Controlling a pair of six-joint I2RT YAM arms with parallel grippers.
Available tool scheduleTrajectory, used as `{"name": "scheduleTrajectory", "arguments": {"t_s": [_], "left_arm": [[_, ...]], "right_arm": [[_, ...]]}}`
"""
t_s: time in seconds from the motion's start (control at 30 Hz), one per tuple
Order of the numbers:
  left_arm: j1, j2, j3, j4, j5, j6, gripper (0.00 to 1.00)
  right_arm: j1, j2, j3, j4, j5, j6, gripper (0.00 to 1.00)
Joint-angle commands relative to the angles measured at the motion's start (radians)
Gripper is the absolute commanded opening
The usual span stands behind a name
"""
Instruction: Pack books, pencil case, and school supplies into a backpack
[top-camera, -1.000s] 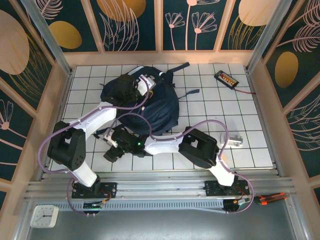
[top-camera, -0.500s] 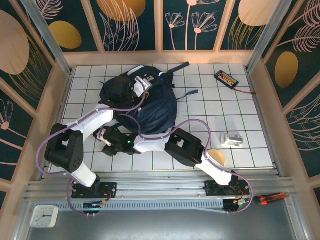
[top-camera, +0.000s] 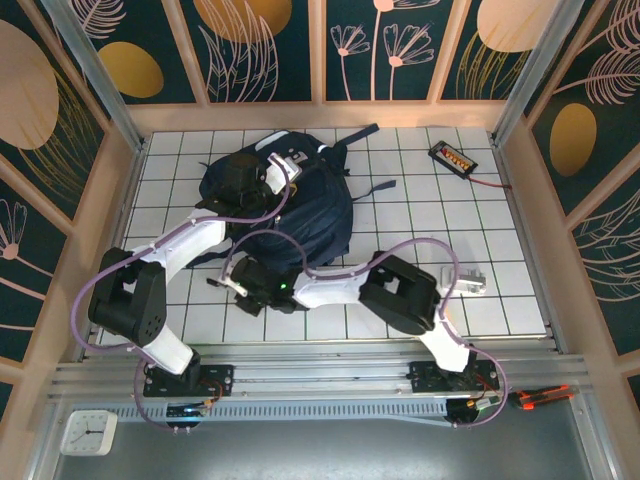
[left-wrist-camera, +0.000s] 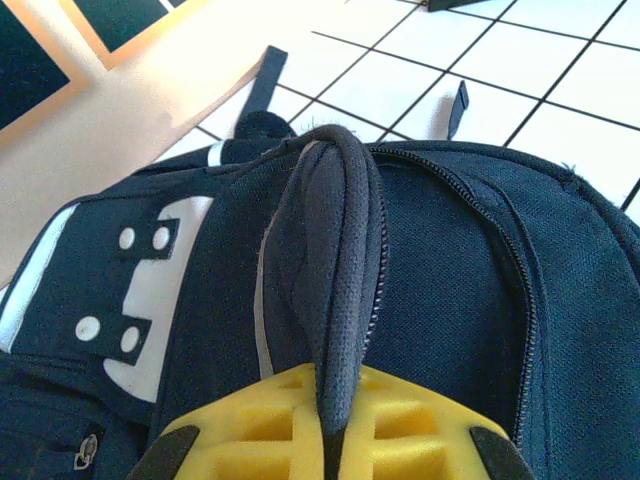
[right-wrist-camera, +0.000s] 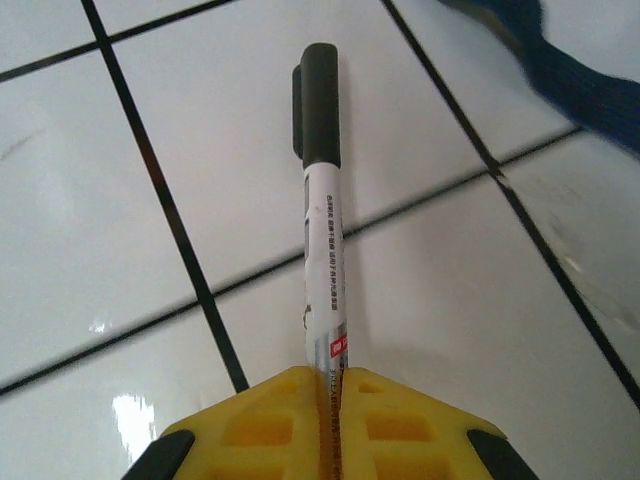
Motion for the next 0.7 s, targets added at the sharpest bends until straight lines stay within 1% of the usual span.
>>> {"name": "scheduleTrajectory", "arguments": {"t_s": [0.0,0.1,0.17,0.3,0.37,0.4,0.47,0.5,0.57,0.67], "left_arm": [[0.015,-0.011,0.027,0.057,-0.001,0.010,0.00],[0.015,0.001,0.050,0.054,-0.001,-0.004,0.00],[0.015,0.005,0.063,0.048,0.001,-0.011,0.00],[0.015,0.000,0.071,0.046,-0.022,-0.038,0.00],[0.015,-0.012,0.066,0.046,-0.029,-0.048,0.00],[0.015,-0.018,0.063,0.045,-0.033,-0.055,0.00],[0.015,-0.031,0.055,0.041,-0.033,-0.065,0.00],[0.014,-0.040,0.048,0.042,-0.036,-0.078,0.00],[0.015,-0.060,0.031,0.051,-0.022,-0.103,0.00],[0.013,-0.090,-0.005,0.076,0.002,-0.140,0.00]], "right_arm": [[-0.012,-0.170,-0.081,-0.041,-0.002,0.050,0.05],[-0.020,-0.344,-0.210,-0.069,-0.038,0.135,0.05],[-0.033,-0.489,-0.315,-0.079,-0.057,0.223,0.05],[-0.070,-0.730,-0.458,-0.124,-0.102,0.393,0.05],[-0.110,-0.818,-0.495,-0.164,-0.110,0.470,0.05],[-0.145,-0.856,-0.505,-0.183,-0.130,0.508,0.05],[-0.215,-0.906,-0.507,-0.208,-0.153,0.580,0.05],[-0.264,-0.917,-0.498,-0.216,-0.183,0.621,0.05],[-0.363,-0.906,-0.459,-0.219,-0.252,0.703,0.05],[-0.464,-0.847,-0.392,-0.193,-0.336,0.803,0.04]]}}
